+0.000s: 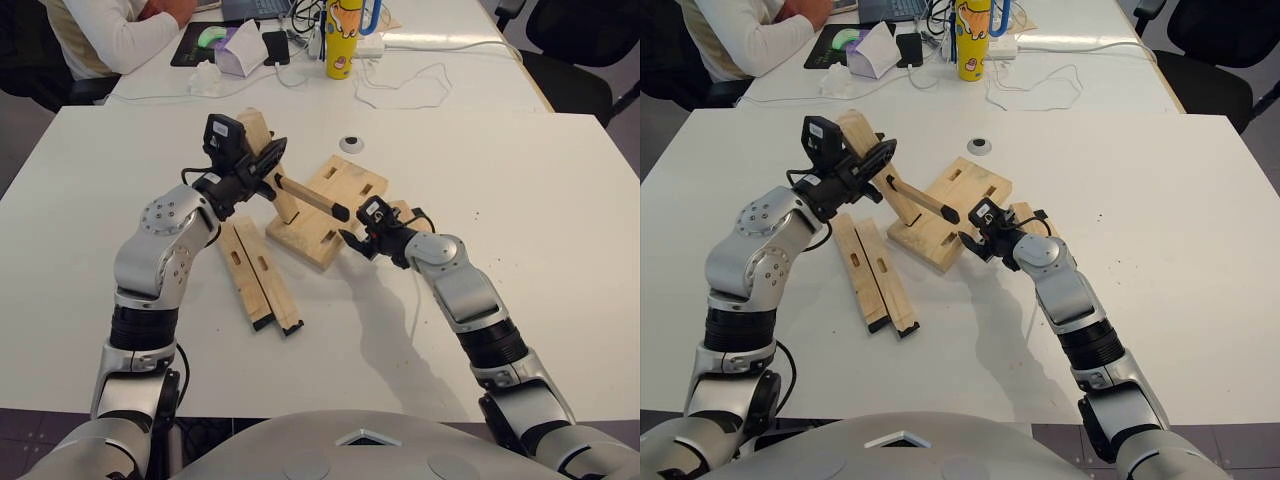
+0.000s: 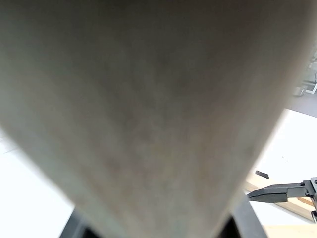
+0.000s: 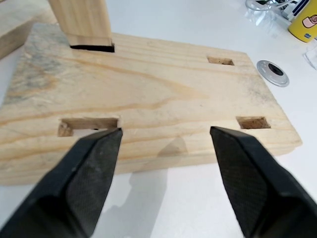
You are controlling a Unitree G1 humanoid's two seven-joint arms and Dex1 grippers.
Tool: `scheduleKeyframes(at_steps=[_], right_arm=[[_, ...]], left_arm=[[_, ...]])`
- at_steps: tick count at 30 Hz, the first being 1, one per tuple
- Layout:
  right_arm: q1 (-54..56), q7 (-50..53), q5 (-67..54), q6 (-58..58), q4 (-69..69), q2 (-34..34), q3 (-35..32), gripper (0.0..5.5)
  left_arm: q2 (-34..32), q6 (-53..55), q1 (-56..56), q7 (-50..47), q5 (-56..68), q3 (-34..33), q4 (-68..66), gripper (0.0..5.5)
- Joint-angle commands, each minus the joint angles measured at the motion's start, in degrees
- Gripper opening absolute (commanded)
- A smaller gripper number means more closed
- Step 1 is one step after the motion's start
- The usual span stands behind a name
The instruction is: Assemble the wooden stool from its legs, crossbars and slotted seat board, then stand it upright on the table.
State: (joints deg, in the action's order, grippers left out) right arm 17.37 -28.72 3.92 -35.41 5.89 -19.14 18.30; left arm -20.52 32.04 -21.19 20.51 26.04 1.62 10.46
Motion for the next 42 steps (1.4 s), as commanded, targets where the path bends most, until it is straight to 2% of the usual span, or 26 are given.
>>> scheduleKeyframes(at_steps=[1,9,21,36,37,42], right_arm=[[-0.11,0.17,-0.35,0.0,-0.34,0.27,-0.69,3.3],[-0.42,0.38,-0.34,-0.22,0.19,0.43,-0.67,3.3],[-0.41,0.51,-0.2,0.03,0.0,0.81,-0.61,3.3],[-0.35,0.11,-0.12,0.41,-0.4,0.35,-0.84,3.3],[-0.32,0.1,-0.11,0.42,-0.41,0.35,-0.81,3.3],[-0.33,-0.13,-0.12,0.49,-0.32,0.1,-0.69,3.3]], left_arm=[[-1.28,11.74,7.33,0.03,-1.73,3.25,-9.48,1.04],[-7.21,10.55,5.99,3.54,-5.64,9.16,-9.72,1.04],[-8.73,9.27,2.82,6.44,-5.52,12.17,-14.03,1.04],[-1.51,-3.63,5.9,2.08,-0.57,2.11,-4.79,1.05],[-1.1,-4.32,5.7,1.44,-0.53,1.31,-4.36,1.44],[1.11,-6.43,5.31,-0.77,-1.53,-1.35,-3.11,2.48]])
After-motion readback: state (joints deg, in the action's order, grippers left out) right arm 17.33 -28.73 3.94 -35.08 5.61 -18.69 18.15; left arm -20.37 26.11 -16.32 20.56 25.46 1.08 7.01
